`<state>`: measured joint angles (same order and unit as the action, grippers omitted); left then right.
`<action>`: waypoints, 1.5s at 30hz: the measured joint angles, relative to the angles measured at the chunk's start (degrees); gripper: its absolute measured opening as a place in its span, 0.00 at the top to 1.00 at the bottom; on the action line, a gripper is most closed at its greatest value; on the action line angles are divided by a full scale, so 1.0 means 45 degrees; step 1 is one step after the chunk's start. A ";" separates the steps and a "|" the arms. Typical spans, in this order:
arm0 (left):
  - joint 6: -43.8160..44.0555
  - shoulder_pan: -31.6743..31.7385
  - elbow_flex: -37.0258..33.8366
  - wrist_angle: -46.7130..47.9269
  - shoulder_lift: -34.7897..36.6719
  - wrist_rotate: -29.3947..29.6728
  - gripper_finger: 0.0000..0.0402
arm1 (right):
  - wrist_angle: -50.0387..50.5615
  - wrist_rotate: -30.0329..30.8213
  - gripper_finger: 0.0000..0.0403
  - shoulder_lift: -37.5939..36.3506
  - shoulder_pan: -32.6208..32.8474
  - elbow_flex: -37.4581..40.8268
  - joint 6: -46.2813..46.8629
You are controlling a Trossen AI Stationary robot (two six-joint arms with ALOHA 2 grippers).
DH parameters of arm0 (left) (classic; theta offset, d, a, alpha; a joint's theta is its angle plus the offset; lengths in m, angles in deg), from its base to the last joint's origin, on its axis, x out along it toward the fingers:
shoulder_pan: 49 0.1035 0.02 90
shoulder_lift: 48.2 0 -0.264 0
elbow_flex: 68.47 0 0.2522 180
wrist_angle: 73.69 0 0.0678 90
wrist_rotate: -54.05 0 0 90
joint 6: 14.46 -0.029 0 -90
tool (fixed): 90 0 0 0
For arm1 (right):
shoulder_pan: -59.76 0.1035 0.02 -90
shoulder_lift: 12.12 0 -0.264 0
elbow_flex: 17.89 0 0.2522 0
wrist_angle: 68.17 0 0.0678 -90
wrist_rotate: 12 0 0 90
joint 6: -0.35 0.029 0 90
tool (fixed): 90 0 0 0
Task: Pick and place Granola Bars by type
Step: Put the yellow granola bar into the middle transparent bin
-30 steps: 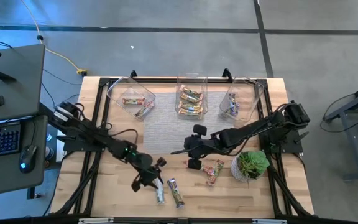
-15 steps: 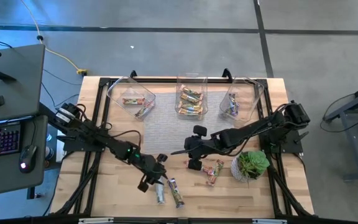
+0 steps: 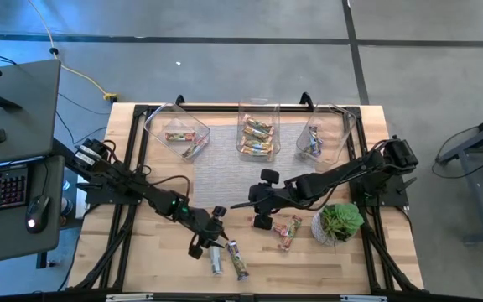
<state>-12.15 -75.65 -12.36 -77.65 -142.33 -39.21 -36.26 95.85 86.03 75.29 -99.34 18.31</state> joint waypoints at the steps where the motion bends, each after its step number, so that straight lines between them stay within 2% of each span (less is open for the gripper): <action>1: -0.0005 0.0000 0.0000 -0.0027 0.0000 -0.0010 0.67 | 0.0000 0.0000 0.67 0.0000 0.0000 0.0000 0.0009; 9: -0.0167 0.0000 -0.0010 -0.0213 -0.0083 -0.1474 0.67 | 0.0000 0.0000 0.67 0.0000 0.0000 0.0000 0.0003; 17: -0.1149 0.0000 -0.0015 0.0000 -0.0166 -0.2635 0.67 | 0.0000 0.0000 0.67 0.0000 0.0000 0.0001 0.0000; 25: -0.1559 0.0000 -0.0015 -0.0062 -0.0243 -0.2232 0.66 | -0.0005 0.0000 0.67 0.0000 0.0000 0.0005 0.0003; 31: -0.1644 -0.0103 -0.0010 -0.0056 -0.0295 -0.2410 0.53 | -0.0001 0.0000 0.67 0.0000 0.0000 0.0005 -0.0001; 35: -0.3143 -0.0359 -0.0015 0.0187 -0.0408 -0.3441 0.48 | -0.0002 0.0000 0.67 0.0000 0.0000 0.0005 -0.0001; 38: -0.4449 -0.0550 -0.0002 0.0361 -0.0567 -0.3058 0.48 | -0.0005 0.0000 0.67 0.0000 -0.0005 0.0005 -0.0001; 45: -0.5110 -0.0487 0.0000 0.0147 -0.1011 -0.2392 0.48 | -0.0023 -0.0001 0.67 -0.0001 -0.0005 0.0005 -0.0001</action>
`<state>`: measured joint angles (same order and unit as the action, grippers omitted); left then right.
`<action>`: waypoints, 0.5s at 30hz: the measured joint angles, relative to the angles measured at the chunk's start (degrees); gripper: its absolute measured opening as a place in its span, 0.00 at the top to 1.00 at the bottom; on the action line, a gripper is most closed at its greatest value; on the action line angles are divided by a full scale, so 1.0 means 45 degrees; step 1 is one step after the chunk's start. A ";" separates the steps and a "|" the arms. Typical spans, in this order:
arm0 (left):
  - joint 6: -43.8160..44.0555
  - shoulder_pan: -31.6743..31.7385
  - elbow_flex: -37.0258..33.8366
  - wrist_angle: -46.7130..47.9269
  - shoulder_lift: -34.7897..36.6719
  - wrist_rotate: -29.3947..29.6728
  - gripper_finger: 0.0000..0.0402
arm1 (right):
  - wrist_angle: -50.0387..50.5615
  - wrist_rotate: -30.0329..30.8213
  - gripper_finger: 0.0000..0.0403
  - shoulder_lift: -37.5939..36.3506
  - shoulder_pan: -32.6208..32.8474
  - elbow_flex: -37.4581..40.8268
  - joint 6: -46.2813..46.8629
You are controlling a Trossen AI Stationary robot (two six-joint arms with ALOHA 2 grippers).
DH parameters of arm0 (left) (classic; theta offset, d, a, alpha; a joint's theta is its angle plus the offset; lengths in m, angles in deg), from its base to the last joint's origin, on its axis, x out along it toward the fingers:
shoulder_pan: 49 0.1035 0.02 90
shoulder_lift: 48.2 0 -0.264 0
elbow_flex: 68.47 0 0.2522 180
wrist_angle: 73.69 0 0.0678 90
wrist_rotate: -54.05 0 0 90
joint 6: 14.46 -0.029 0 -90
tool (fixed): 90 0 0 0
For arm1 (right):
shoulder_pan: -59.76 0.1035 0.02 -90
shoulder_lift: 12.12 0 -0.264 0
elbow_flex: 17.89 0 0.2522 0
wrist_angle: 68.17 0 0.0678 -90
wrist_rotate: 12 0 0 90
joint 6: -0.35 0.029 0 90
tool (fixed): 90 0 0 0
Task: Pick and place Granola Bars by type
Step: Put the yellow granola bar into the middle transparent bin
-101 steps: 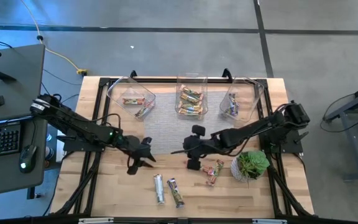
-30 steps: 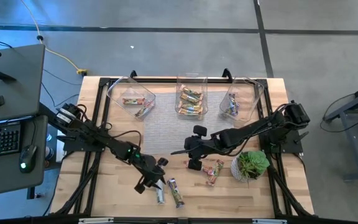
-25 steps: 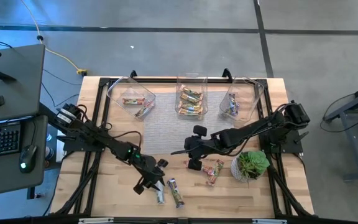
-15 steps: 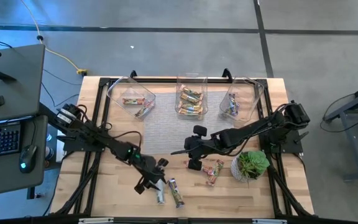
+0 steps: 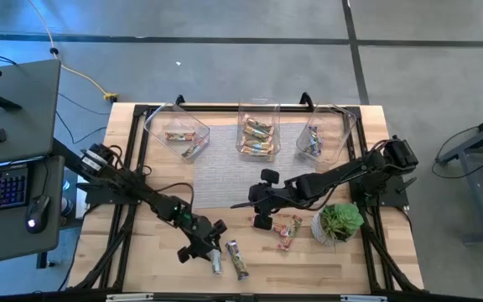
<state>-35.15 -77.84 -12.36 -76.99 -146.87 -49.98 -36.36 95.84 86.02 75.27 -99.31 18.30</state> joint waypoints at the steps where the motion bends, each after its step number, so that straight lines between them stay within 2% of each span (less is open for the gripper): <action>1: -0.0171 -0.0003 0.0054 -0.0091 -0.0085 -0.0039 0.48 | -0.0011 0.0001 0.67 0.0001 0.0000 0.0000 0.0000; 15: -0.0149 -0.0003 0.0070 -0.0315 -0.1326 0.0021 0.48 | -0.0074 0.0001 0.67 -0.0004 0.0000 0.0000 0.0000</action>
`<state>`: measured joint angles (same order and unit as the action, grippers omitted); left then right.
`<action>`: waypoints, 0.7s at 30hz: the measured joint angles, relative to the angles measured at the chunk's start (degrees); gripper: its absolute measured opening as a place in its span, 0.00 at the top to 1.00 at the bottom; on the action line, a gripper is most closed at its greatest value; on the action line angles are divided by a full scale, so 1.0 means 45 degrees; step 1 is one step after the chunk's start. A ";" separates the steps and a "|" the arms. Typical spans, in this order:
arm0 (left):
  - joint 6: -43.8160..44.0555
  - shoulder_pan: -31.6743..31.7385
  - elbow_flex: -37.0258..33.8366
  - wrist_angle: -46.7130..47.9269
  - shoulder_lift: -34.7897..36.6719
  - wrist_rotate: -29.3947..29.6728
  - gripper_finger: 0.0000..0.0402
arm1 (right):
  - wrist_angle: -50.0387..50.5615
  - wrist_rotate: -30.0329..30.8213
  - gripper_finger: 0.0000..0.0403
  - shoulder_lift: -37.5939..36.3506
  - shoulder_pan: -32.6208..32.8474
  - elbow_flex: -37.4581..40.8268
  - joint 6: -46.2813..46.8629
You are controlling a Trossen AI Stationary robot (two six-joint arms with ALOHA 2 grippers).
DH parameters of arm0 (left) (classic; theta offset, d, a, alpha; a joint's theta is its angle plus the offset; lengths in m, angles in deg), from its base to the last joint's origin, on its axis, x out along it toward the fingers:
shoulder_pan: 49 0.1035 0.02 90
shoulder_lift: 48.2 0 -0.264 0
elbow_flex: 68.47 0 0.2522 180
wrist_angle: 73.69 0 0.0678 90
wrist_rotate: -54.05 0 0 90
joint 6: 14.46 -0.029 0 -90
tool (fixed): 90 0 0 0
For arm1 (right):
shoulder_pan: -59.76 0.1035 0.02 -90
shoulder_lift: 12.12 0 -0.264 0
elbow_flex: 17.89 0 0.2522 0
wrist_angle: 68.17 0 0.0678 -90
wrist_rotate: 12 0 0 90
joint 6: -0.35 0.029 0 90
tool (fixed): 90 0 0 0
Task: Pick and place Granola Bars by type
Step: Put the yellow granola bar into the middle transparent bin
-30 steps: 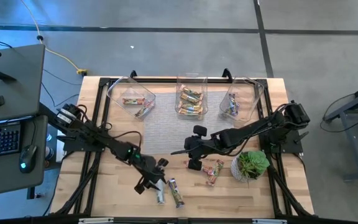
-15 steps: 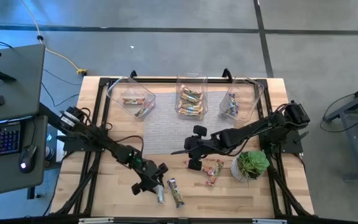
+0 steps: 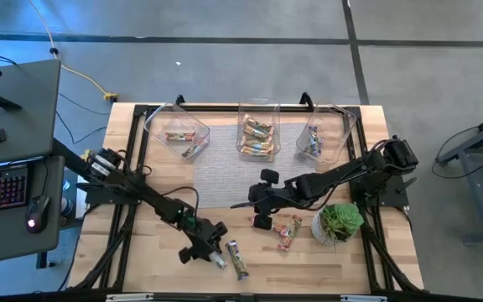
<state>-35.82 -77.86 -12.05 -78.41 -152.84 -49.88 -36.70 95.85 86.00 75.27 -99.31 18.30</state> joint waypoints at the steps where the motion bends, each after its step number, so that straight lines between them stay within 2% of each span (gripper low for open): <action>1: 0.0241 -0.0005 -0.0007 -0.0083 -0.0010 0.0103 0.48 | 0.0000 0.0000 0.67 0.0000 0.0000 0.0000 0.0000; 6: 0.1546 -0.0005 -0.0002 0.0028 -0.0024 0.0274 0.52 | 0.0000 0.0000 0.67 0.0000 0.0000 0.0000 0.0004; 13: 0.2612 0.0000 -0.0012 -0.0165 -0.0035 0.0657 0.67 | 0.0000 0.0087 0.67 0.0000 0.0002 0.0000 0.0050; 18: 0.3044 -0.0005 -0.0031 -0.0189 0.0075 0.1021 0.75 | 0.0111 0.1945 0.67 0.0000 0.0126 0.0000 0.1718; 21: 0.2850 0.0000 -0.0067 0.0144 0.0361 0.1356 0.77 | 0.0141 0.2043 0.67 0.0000 0.0210 0.0000 0.1339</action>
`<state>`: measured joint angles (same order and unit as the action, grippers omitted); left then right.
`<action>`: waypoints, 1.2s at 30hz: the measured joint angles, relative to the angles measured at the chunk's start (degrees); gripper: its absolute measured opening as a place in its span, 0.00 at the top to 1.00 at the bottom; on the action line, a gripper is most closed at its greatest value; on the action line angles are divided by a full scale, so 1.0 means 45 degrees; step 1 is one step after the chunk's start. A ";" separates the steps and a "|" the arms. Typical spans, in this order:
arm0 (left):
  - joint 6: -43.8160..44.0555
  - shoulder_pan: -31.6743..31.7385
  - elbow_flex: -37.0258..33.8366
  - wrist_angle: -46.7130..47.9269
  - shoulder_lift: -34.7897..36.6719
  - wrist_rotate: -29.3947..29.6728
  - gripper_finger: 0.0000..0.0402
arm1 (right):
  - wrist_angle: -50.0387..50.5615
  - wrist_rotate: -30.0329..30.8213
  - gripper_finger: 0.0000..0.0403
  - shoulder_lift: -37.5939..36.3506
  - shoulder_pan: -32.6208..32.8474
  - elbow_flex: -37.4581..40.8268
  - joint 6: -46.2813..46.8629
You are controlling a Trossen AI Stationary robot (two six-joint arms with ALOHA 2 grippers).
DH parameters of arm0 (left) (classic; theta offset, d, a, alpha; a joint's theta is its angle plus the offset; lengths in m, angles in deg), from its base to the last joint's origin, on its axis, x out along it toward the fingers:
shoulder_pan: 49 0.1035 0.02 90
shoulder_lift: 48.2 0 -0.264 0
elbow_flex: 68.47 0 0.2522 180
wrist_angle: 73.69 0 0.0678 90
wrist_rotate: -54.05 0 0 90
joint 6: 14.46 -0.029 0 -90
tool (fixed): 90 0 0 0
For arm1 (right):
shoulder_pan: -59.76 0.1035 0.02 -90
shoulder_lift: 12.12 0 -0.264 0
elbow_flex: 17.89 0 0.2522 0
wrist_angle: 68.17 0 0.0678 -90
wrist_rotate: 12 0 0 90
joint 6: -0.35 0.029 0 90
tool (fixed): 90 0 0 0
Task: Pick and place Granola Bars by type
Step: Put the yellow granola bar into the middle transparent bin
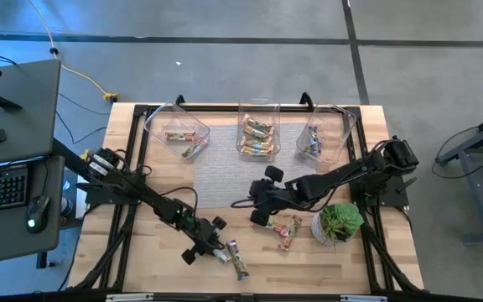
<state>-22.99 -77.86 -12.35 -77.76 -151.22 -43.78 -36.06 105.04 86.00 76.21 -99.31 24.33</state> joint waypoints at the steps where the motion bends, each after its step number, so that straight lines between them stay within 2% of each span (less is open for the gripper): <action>1: -0.0184 0.0000 -0.0003 0.0149 0.0126 0.0255 0.77 | 0.0002 -0.0056 0.67 0.0000 0.0023 0.0000 -0.0112; 4: -0.0939 0.0009 -0.0009 0.0992 0.0844 0.1361 0.77 | 0.0014 -0.0095 0.67 0.0000 0.0088 0.0000 0.0089; 10: -0.3176 0.0526 -0.0008 0.2131 0.2930 0.4266 0.77 | 0.0559 -0.0325 0.67 0.0000 0.0367 0.0000 0.2038; 15: -0.4435 0.2283 0.0001 0.1761 0.4525 0.5745 0.77 | 0.2277 -0.0404 0.67 0.0000 0.1103 0.0000 0.3091; 18: -0.4734 0.3913 0.0130 0.0918 0.5161 0.5993 0.77 | 0.3279 -0.0530 0.67 0.0000 0.1595 0.0000 0.3656; 20: -0.4567 0.5211 0.0591 0.0456 0.5208 0.5417 0.77 | 0.3690 -0.0144 0.67 0.0000 0.1913 0.0000 0.4043; 24: -0.3481 0.7663 0.1811 0.0565 0.4883 0.3185 0.77 | 0.4111 0.0935 0.67 0.0000 0.2392 0.0004 0.4367; 27: -0.2456 0.9126 0.2628 0.0854 0.4373 0.1756 0.77 | 0.4160 0.1129 0.67 0.0000 0.2632 0.0005 0.4547; 32: -0.2083 1.0689 0.4011 0.0761 0.2794 0.0030 0.77 | 0.4145 0.1454 0.67 0.0000 0.2875 0.0005 0.4934; 36: -0.2270 1.1538 0.4958 0.0755 0.1257 -0.0405 0.77 | 0.4143 0.2588 0.67 0.0000 0.2889 0.0005 0.4917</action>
<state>-33.21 -25.94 9.96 -74.37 -145.56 -45.60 -17.42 116.68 86.00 89.21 -99.29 46.45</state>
